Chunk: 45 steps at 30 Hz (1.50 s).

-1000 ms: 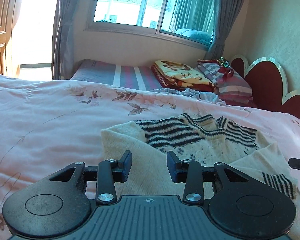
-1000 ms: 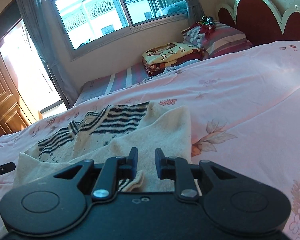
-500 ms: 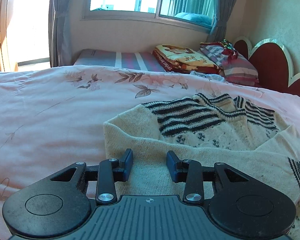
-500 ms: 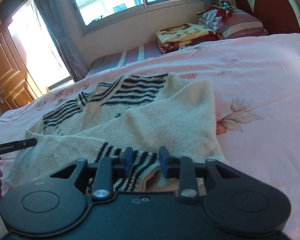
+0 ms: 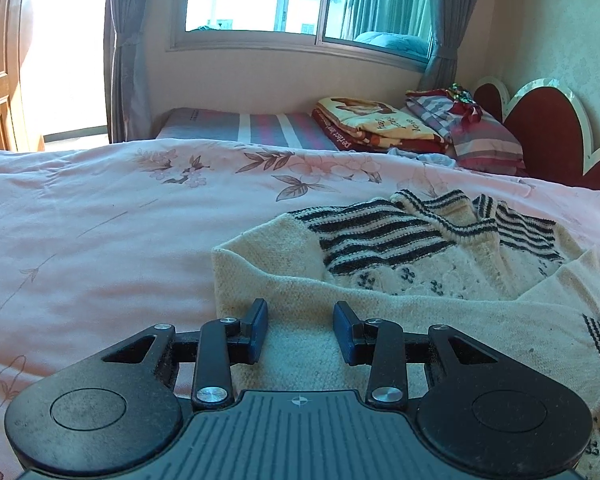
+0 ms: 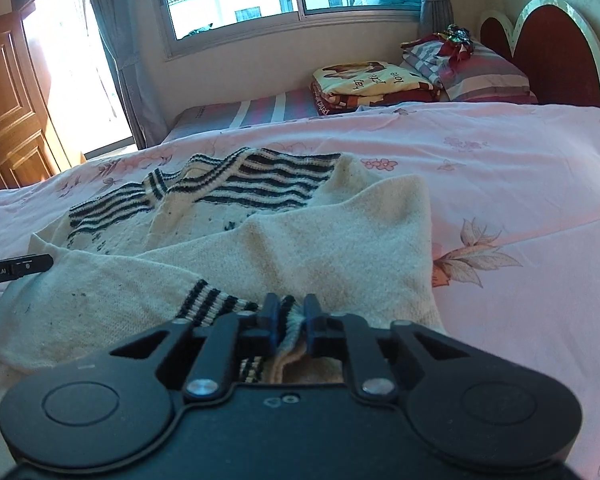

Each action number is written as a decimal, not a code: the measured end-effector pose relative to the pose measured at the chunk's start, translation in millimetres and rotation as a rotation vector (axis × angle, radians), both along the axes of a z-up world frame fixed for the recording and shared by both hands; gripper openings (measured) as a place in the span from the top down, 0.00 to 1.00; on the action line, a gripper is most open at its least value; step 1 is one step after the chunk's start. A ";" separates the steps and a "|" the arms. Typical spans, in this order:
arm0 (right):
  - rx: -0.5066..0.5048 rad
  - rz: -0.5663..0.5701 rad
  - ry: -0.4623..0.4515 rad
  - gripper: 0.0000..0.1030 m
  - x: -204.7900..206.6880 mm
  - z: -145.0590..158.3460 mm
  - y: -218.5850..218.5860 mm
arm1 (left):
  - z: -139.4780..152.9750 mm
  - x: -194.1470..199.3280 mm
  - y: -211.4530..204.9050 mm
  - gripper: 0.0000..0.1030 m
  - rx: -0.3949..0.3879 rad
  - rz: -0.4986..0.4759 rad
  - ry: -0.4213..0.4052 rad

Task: Fold small clothes
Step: 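Hold the striped cuff with the right gripper and smooth it onto the body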

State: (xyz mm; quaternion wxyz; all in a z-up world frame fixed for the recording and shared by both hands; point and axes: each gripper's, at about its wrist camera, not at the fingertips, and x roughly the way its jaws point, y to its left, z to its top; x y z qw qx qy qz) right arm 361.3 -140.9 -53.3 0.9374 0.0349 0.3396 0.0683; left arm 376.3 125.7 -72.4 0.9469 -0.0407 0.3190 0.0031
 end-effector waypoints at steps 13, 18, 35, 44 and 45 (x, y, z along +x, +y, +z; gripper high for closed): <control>-0.006 -0.066 -0.004 0.78 -4.9 -0.2 -5.4 | -3.7 -3.6 -2.5 0.63 0.051 -0.015 -0.013; 0.058 -0.081 -0.060 0.76 -14.7 13.5 -10.8 | 9.8 -4.3 -2.3 0.63 0.044 -0.006 0.002; -0.054 0.176 -0.047 0.77 -7.9 -4.9 67.6 | 2.1 -37.5 -82.4 0.35 -0.004 -0.110 -0.011; -0.080 0.049 -0.035 0.75 -12.1 -8.2 7.6 | -0.7 -54.3 -39.1 0.34 -0.002 -0.035 0.007; -0.097 0.053 -0.037 0.74 -11.1 -8.9 11.0 | -0.7 -53.3 -41.3 0.33 0.009 -0.036 0.012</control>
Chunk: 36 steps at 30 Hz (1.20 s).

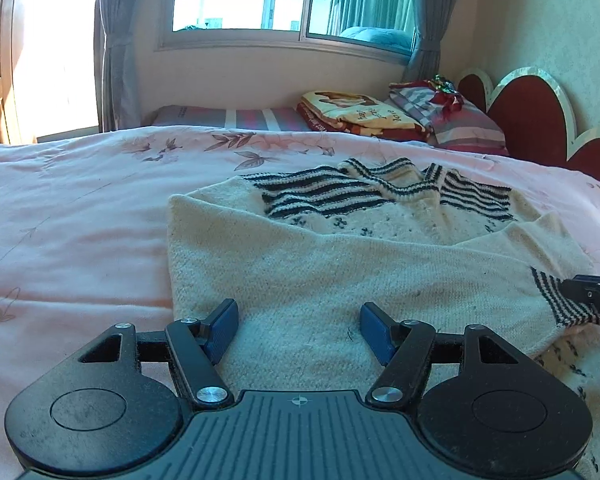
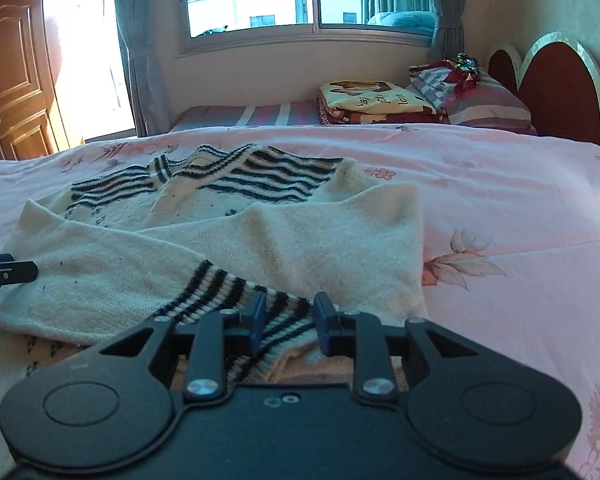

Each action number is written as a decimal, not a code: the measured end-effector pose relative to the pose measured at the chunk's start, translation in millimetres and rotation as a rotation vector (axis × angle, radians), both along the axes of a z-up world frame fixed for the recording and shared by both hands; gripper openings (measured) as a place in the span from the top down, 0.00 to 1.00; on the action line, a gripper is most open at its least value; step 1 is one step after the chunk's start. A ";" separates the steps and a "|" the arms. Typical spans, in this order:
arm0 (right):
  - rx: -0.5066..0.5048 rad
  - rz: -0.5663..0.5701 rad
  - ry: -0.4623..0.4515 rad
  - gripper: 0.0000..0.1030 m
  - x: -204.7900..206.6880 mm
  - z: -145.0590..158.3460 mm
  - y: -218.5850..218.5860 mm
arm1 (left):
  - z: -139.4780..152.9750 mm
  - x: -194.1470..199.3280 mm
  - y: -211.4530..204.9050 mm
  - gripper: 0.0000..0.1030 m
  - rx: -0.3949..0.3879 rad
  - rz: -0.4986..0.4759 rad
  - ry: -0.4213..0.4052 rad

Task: Fold small clothes
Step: 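Hold the striped cuff with the right gripper and smooth it onto the body, then grasp the striped waistband of the sweater with both grippers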

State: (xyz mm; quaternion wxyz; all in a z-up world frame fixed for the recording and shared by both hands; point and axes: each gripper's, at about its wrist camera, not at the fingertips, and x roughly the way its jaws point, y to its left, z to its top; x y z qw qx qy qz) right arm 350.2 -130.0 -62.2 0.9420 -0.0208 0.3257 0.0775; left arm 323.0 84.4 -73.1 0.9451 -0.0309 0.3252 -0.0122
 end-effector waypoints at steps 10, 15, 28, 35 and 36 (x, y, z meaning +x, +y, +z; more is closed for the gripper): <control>-0.011 0.031 -0.055 0.72 -3.1 -6.5 -0.7 | -1.8 1.0 -19.2 0.23 0.088 0.047 0.006; -0.009 0.069 -0.054 0.72 -2.1 -6.0 -4.7 | -3.9 3.8 -20.8 0.08 0.109 0.123 0.027; 0.067 0.136 -0.034 0.67 0.4 -3.2 -21.1 | 1.8 1.5 -29.2 0.00 0.202 0.167 0.058; 0.253 0.130 0.056 0.22 -67.9 31.8 -79.9 | 27.4 -104.6 -1.2 0.09 0.170 0.096 0.033; 0.315 0.138 0.114 0.23 -81.4 31.0 -94.3 | 27.6 -122.5 4.0 0.17 0.145 0.115 0.044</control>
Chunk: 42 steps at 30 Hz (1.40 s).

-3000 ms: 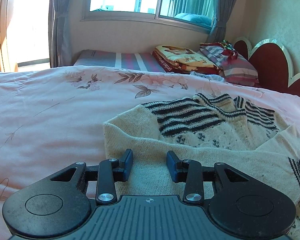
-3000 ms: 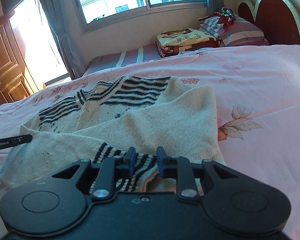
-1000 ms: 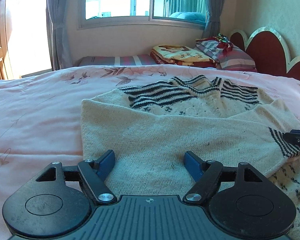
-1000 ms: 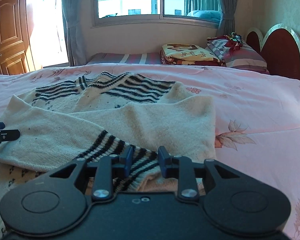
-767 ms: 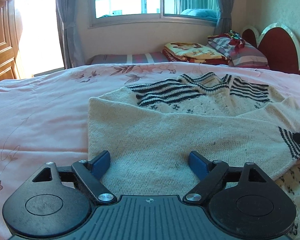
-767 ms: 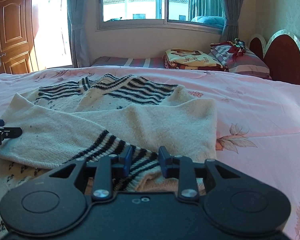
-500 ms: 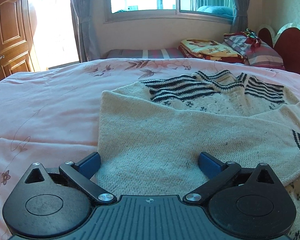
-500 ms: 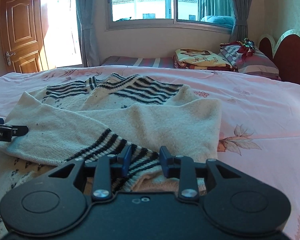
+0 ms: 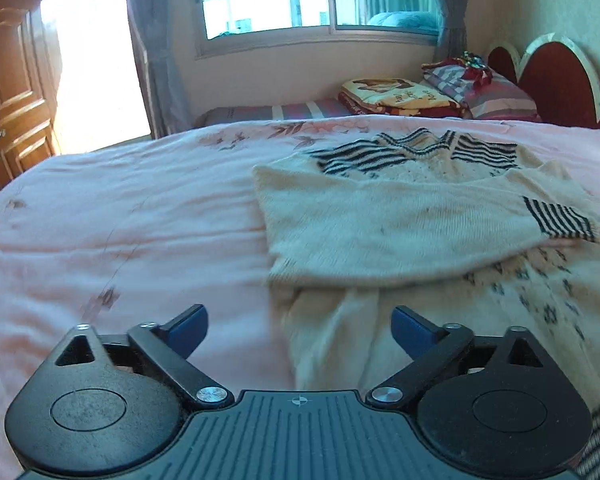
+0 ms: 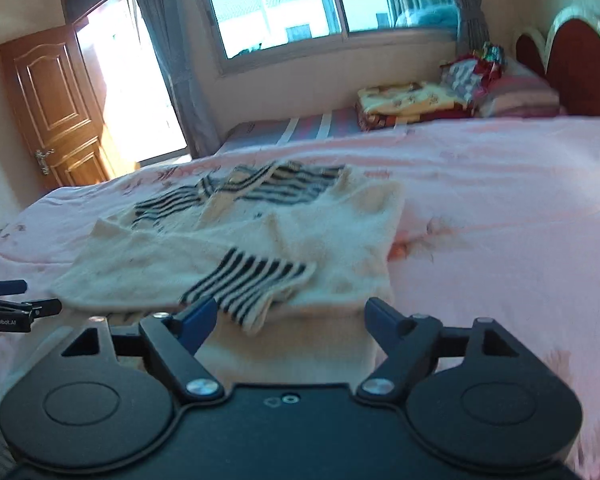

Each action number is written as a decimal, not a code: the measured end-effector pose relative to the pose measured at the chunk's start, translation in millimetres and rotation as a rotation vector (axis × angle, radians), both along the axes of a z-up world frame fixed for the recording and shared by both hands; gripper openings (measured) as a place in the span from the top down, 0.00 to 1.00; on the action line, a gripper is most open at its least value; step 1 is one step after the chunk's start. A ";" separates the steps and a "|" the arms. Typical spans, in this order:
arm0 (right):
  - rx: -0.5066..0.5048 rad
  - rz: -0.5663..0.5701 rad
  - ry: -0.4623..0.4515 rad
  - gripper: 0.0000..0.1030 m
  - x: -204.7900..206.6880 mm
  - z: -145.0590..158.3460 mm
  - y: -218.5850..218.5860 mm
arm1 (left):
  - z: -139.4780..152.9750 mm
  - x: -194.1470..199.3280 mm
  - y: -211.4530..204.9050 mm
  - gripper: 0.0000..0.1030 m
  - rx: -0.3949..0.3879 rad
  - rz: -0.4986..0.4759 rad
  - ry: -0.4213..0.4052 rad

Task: Fold small clothes
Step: 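Grasp the striped waistband of the sweater with both grippers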

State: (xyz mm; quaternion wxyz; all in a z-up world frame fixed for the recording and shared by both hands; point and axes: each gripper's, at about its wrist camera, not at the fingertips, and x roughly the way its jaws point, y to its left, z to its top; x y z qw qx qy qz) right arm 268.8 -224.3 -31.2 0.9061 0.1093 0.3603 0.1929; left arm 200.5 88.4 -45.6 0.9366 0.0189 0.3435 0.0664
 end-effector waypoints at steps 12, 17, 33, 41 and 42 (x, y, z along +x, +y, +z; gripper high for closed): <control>0.224 -0.018 0.270 0.50 -124.3 -31.4 -24.5 | -33.2 -129.8 41.1 0.42 -0.777 -0.076 0.190; 0.331 0.000 0.321 0.42 -123.2 -37.7 -20.1 | -53.1 -127.8 42.2 0.42 -0.928 -0.077 0.187; 0.442 0.064 0.399 0.78 -117.1 -56.2 -12.4 | -63.0 -114.5 3.5 0.90 -0.895 -0.113 0.229; 0.481 0.085 0.271 0.94 -130.5 -35.1 -16.1 | -42.5 -141.9 19.2 0.95 -0.949 -0.105 0.010; 0.500 0.075 0.240 0.94 -133.6 -28.6 -20.2 | -34.4 -145.8 21.6 0.95 -0.911 -0.107 -0.011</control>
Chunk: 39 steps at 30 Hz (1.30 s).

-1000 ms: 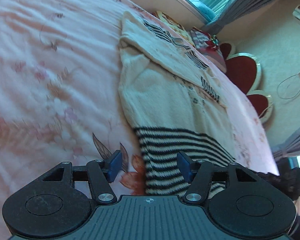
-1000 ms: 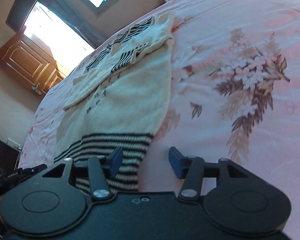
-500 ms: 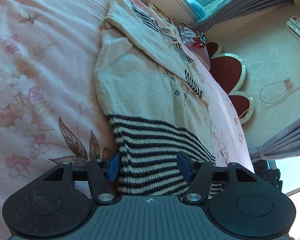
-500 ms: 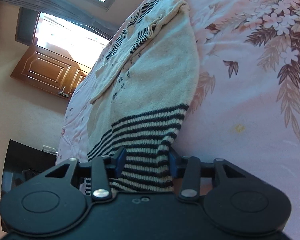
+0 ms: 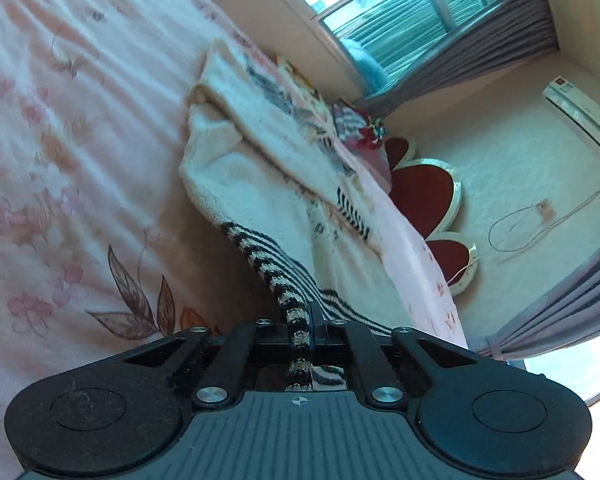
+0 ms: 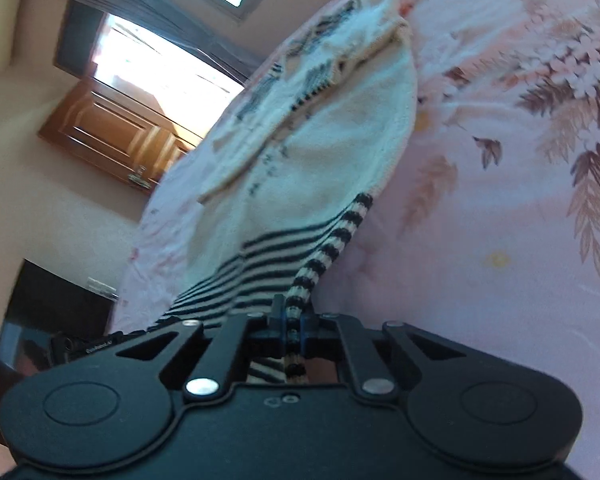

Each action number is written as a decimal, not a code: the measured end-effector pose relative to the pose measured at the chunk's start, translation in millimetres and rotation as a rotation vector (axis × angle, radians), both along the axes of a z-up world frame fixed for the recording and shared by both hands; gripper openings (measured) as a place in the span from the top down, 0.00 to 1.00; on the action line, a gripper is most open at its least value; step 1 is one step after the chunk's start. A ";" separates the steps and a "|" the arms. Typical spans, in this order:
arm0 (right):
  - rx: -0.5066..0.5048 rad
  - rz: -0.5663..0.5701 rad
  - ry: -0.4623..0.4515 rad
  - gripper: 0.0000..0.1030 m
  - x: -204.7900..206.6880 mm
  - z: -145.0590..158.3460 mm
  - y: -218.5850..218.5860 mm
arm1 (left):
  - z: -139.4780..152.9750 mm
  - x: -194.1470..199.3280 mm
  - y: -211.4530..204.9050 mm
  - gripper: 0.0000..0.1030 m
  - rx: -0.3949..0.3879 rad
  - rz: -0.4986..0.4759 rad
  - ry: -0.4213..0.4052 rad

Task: Fold small clothes
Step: 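Grasp the striped waistband of the sweater with both grippers, then lift the waistband with both grippers and fold it toward the collar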

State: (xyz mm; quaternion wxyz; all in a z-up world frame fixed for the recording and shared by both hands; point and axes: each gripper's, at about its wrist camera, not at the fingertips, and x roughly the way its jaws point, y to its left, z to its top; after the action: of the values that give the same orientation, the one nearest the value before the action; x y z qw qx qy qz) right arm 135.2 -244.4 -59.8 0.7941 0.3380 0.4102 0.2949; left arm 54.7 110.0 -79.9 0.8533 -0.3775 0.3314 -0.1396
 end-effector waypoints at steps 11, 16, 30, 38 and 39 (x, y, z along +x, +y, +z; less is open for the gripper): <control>-0.054 -0.051 0.072 0.94 -2.4 -27.5 -12.8 | -33.1 -2.7 15.7 0.95 -0.007 0.077 0.123; -0.037 -0.098 0.025 0.94 3.8 -14.7 -21.7 | -24.6 7.7 19.5 0.95 -0.041 0.098 0.088; 0.005 -0.204 -0.106 0.94 162.7 40.9 -14.5 | 47.3 181.6 36.3 0.95 0.046 0.100 -0.095; 0.039 -0.228 -0.002 0.94 268.9 12.1 -15.1 | 39.6 293.8 40.0 0.95 0.118 0.094 -0.009; 0.040 -0.227 0.015 0.94 280.8 7.0 -14.5 | 37.9 303.4 41.1 0.95 0.118 0.096 0.001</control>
State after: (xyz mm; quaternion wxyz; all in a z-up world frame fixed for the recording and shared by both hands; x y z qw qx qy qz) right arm 416.0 -258.9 -52.8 0.8123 0.4005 0.3692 0.2086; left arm 358.0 151.1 -42.0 0.8798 -0.3419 0.3209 -0.0784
